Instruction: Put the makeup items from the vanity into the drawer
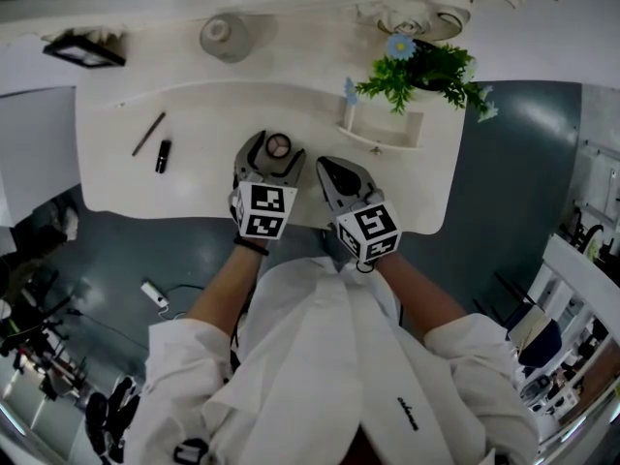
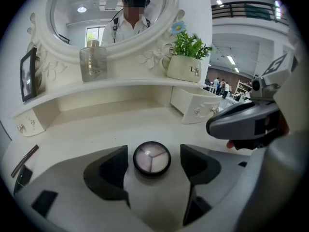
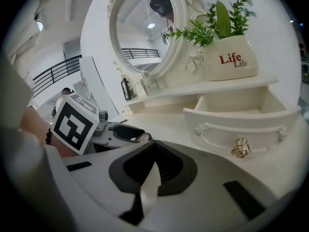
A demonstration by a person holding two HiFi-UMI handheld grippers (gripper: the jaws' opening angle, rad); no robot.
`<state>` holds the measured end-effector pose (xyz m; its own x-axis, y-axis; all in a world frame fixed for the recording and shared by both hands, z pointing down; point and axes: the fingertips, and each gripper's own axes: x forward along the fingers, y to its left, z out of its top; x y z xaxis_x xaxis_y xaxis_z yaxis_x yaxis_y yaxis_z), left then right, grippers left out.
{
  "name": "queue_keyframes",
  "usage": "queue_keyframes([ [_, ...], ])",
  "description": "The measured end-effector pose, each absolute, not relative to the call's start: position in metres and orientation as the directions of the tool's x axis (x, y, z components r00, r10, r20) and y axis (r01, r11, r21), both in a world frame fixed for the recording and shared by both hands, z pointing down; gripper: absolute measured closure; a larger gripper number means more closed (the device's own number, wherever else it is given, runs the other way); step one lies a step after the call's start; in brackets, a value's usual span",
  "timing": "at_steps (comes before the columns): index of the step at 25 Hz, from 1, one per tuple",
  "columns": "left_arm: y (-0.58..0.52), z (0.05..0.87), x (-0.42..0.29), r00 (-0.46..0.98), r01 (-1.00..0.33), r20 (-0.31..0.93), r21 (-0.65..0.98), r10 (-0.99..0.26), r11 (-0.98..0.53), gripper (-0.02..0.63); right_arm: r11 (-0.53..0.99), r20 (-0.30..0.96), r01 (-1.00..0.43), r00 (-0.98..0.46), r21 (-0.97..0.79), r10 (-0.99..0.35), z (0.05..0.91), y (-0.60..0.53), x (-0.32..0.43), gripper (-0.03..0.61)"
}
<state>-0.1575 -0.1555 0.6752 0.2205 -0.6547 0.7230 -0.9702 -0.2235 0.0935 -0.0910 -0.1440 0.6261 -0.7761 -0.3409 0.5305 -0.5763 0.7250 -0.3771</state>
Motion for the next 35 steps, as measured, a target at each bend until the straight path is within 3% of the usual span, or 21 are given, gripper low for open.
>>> queue_keyframes([
  [11,-0.155,0.675,-0.161,0.193,-0.973,0.73,0.059,-0.656,-0.221,0.36,0.733,0.531,-0.567,-0.78,-0.376,-0.331,0.623,-0.135,-0.084,0.563],
  [22,-0.155,0.663,-0.151,0.212,-0.969,0.708,0.063,-0.674,-0.238,0.365,0.725,0.52,-0.592,-0.768,-0.352,-0.375,0.608,-0.142,-0.066,0.563],
  [35,-0.173,0.593,-0.095,0.323,-0.937,0.623,0.104,-0.712,-0.334,0.365,0.674,0.482,-0.658,-0.735,-0.336,-0.477,0.578,-0.167,-0.03,0.563],
])
